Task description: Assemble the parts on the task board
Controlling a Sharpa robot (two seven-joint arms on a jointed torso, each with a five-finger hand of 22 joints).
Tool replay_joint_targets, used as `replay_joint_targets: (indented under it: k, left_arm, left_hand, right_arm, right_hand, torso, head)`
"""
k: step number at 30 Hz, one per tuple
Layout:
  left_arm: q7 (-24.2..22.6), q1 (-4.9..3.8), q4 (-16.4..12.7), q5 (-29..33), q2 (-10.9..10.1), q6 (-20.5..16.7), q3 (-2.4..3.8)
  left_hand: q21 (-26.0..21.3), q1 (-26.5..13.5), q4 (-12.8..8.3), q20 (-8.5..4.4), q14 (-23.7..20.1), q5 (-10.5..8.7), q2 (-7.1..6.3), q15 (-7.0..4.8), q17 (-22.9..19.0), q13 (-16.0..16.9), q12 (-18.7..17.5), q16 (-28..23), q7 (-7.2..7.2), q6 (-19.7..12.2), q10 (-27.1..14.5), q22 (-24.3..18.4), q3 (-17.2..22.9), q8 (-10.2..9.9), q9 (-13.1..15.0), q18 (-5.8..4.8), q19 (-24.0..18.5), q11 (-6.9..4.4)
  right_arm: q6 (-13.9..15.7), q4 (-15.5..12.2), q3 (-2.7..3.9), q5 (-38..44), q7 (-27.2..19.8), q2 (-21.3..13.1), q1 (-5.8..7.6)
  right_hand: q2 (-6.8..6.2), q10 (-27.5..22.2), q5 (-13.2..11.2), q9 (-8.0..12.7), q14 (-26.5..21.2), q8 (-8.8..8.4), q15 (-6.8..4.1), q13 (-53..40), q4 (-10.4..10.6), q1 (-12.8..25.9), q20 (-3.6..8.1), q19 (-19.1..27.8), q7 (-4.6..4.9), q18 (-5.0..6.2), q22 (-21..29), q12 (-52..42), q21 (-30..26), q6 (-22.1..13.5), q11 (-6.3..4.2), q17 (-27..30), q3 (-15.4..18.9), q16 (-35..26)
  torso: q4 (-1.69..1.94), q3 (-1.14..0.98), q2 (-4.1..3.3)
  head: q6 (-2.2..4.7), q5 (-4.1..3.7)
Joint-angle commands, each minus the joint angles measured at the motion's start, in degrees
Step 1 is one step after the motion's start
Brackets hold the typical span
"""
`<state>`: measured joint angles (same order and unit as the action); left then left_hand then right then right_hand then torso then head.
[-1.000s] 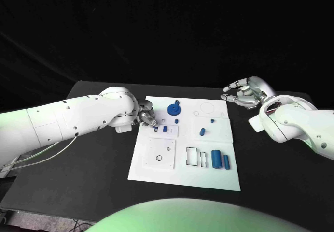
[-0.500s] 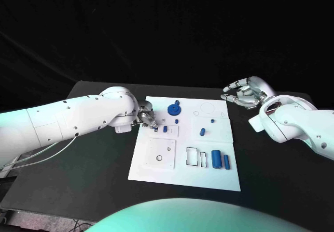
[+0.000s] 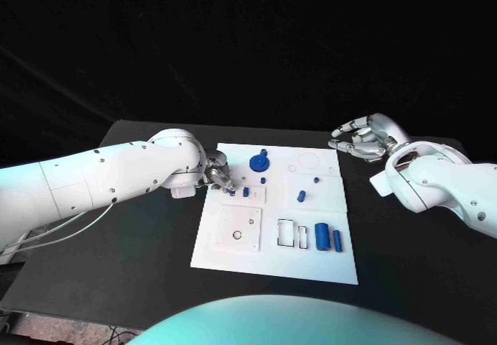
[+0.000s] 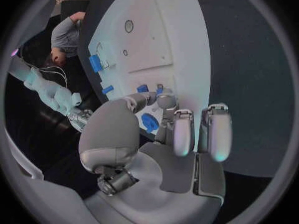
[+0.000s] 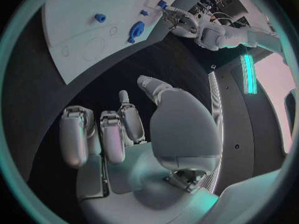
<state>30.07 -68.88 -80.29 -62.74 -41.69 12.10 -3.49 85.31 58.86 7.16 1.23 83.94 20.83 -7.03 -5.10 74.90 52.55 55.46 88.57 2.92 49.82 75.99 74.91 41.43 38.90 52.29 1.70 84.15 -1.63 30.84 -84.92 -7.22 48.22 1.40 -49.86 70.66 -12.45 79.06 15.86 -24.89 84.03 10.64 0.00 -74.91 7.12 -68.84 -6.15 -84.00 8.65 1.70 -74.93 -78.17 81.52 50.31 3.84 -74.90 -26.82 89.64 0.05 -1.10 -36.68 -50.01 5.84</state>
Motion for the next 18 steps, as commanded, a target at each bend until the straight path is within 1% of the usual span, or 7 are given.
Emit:
replay_joint_targets:
  k: [1,8,18]
  left_arm:
    - [0.37,0.11,-0.38,0.92,0.16,1.53,-0.05]
    - [0.58,0.14,-0.48,1.03,0.19,1.86,-0.06]
    - [0.9,0.16,-0.4,1.05,0.19,2.26,-0.07]
  left_hand:
    - [-0.29,-0.34,-9.45,-0.35,5.75,0.28,0.24,-0.53,13.76,-0.02,-0.23,0.18,-0.57,0.76,0.32,12.21,9.14,0.27,-0.02,-0.32,2.93,0.03]
    - [-0.2,-0.39,-9.5,-0.36,5.75,0.39,0.25,-0.54,13.76,-0.07,-0.26,0.19,-0.58,0.79,0.35,12.27,9.14,0.3,-0.05,-0.35,2.98,0.03]
    - [-0.35,-0.48,-9.61,-0.38,5.77,0.57,0.25,-0.56,13.85,-0.17,-0.33,0.27,-0.59,0.83,0.39,12.19,9.14,0.36,-0.09,-0.31,2.9,0.03]
  right_arm:
    - [-0.79,0.02,0.0,0.25,-0.25,0.06,-0.04]
    - [-0.79,0.02,0.0,0.25,-0.27,0.07,-0.07]
    - [-0.77,0.03,0.0,0.25,-0.26,0.04,-0.08]
  right_hand:
    - [0.0,-0.22,0.13,-0.06,5.66,0.21,-0.14,-1.95,0.0,0.37,0.1,-0.81,-0.16,0.52,-11.11,0.26,-0.12,-0.17,-0.04,-14.02,-0.33,-0.12]
    - [0.0,-0.22,0.13,-0.06,5.66,0.21,-0.14,-1.95,0.0,0.37,0.1,-0.81,-0.16,0.52,-11.11,0.26,-0.12,-0.17,-0.04,-14.02,-0.33,-0.12]
    - [0.0,-0.22,0.13,-0.06,5.66,0.21,-0.14,-1.95,0.0,0.37,0.1,-0.81,-0.16,0.52,-11.11,0.26,-0.12,-0.17,-0.04,-14.02,-0.33,-0.12]
  torso:
    - [-0.03,0.0,-0.01]
    - [-0.02,-0.06,0.01]
    - [-0.07,-0.01,0.0]
  head:
    - [0.01,0.05]
    - [0.01,0.16]
    - [0.01,0.23]
